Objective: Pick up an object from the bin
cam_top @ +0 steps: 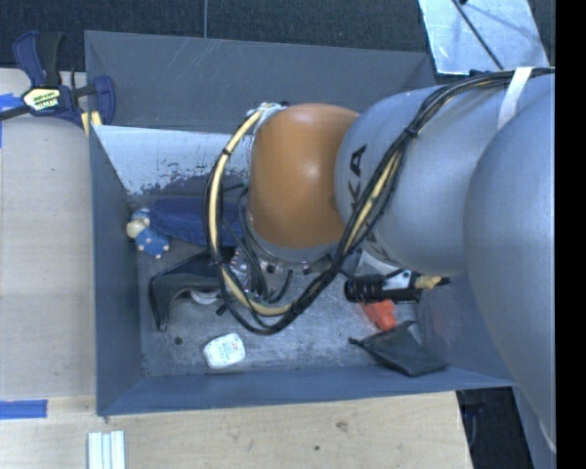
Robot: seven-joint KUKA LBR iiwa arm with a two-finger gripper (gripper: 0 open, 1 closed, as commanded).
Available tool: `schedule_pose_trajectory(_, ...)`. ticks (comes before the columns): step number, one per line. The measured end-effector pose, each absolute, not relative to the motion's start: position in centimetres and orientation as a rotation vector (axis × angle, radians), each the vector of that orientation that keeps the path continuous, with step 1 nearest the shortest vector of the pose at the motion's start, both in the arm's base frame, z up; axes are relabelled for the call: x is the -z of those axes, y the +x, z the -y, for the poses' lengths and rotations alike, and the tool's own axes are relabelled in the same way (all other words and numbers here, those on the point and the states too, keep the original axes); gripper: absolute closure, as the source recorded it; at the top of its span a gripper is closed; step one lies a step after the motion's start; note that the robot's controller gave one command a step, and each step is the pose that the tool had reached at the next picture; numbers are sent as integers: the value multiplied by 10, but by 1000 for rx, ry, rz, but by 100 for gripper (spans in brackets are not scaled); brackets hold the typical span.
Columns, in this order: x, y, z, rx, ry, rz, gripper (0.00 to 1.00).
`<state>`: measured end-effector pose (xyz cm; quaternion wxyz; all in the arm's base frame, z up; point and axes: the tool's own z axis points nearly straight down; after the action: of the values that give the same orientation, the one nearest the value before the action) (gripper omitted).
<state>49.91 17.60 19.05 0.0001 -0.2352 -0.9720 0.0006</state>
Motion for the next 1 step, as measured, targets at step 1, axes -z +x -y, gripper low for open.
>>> schedule_pose_trajectory(1, -191, 500, -176, 0, -739, 3055, 0)
